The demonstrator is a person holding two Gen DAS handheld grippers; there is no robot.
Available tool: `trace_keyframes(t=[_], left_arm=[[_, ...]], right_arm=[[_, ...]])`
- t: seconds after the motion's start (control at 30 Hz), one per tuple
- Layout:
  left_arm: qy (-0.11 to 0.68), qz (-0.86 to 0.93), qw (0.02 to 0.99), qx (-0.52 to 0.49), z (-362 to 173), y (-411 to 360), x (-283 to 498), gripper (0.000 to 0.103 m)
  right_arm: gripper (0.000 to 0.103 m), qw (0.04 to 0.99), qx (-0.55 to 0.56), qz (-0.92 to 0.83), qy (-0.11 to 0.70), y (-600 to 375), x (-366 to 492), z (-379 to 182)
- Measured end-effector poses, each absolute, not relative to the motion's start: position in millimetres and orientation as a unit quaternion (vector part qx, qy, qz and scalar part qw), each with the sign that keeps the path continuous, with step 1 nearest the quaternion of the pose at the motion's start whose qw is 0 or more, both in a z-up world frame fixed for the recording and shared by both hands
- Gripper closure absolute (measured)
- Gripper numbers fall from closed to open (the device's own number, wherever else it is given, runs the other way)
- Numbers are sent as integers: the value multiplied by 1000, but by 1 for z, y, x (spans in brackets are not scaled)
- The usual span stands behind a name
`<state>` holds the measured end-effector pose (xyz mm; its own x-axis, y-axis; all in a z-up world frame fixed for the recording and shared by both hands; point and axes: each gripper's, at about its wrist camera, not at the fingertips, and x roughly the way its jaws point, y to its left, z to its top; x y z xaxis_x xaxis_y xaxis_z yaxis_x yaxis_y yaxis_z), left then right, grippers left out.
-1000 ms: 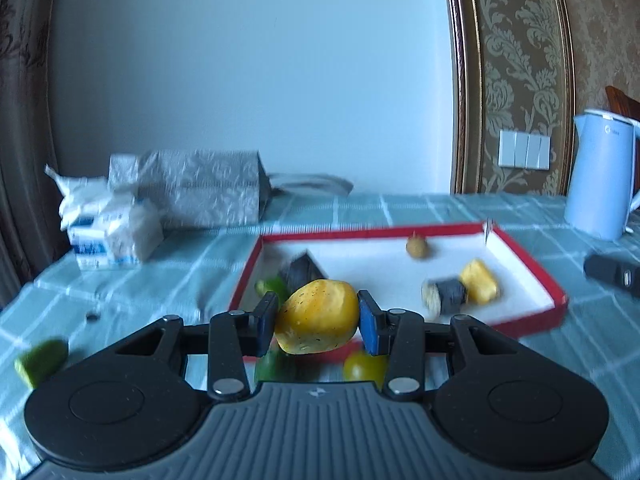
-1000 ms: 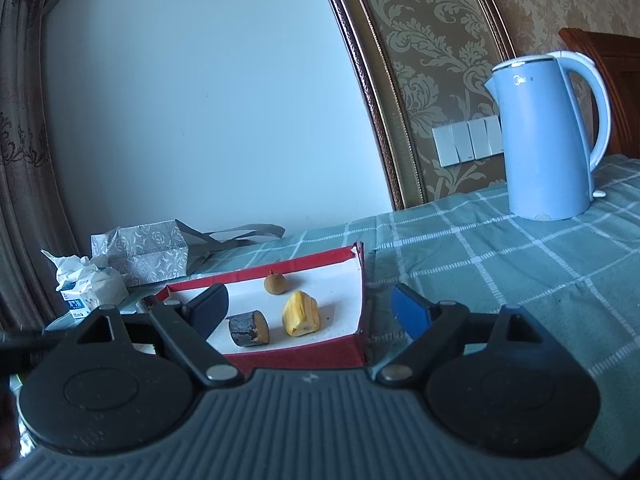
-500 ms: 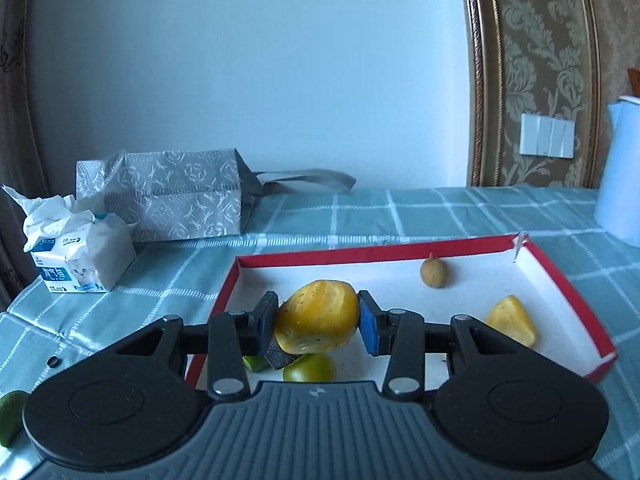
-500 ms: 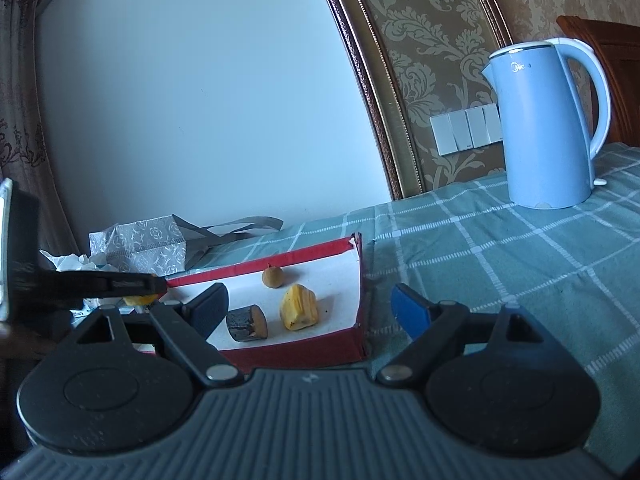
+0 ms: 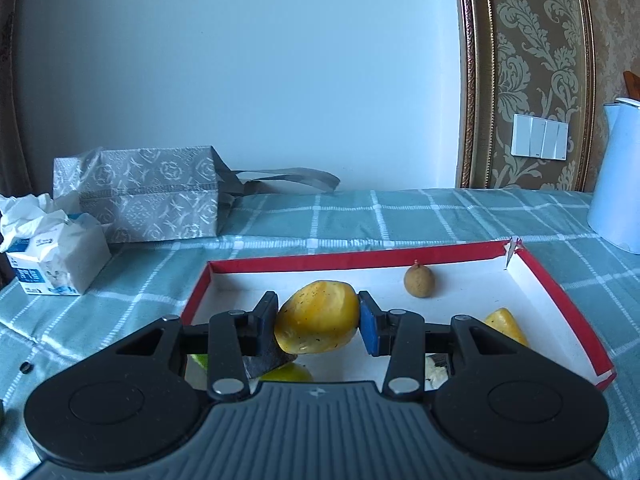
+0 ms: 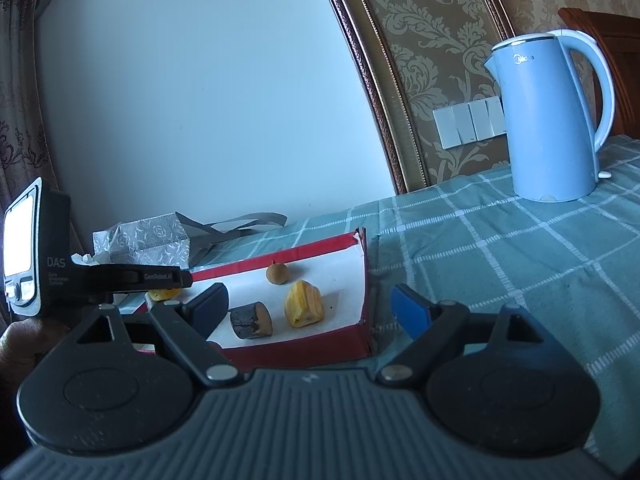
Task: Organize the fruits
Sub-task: 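Lower the yellow mango chunk into the red tray and open the left tool, then grasp the green tomato beside the tray with the right tool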
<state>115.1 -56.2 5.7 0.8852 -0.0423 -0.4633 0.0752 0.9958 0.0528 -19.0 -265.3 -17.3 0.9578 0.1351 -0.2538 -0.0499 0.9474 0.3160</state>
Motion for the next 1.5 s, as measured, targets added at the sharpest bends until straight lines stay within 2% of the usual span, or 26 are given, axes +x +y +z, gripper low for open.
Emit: trace_keyframes(t=[0.2,0.23,0.3,0.47,0.53,0.6,0.87,1.0,1.03,1.07,1.13,1.4,1.5], left_arm=[[251,-36,967,35,-1,-60,119,60],[251,-34,967,35,-1,-60,118,58],[241,-33,969,35,-1,-59,116,46],[230,-30,972,26,10,-49,103,45],[224,-24,974,14,15,-36,89,41],[216,-13,976,3,16,-17,71,32],[200,32,979,-9,-9,66,-9,32],[207,47,977,-29,-24,93,-21,32],[206,47,977,-37,-25,97,-21,32],[202,49,977,-47,-25,102,-23,32],[190,43,979,-61,-24,106,-25,32],[186,29,979,-73,-23,109,-27,32],[189,24,979,-74,-24,109,-26,32]], right_arm=[[16,977,157,47,139,-266,-18,-18],[16,977,157,47,139,-266,-18,-18],[16,976,158,47,140,-267,-18,-18],[16,977,152,44,144,-266,-16,-19],[16,975,157,51,148,-268,-16,-19],[16,974,156,67,152,-267,-16,-19],[16,964,115,149,189,-229,-15,-18],[17,964,45,163,203,-185,-13,-18],[18,961,37,170,217,-174,-10,-21],[26,957,27,177,229,-163,-6,-23],[34,954,-5,177,241,-141,-1,-27],[34,949,-33,174,261,-106,18,-31],[42,943,-36,176,279,-98,32,-33]])
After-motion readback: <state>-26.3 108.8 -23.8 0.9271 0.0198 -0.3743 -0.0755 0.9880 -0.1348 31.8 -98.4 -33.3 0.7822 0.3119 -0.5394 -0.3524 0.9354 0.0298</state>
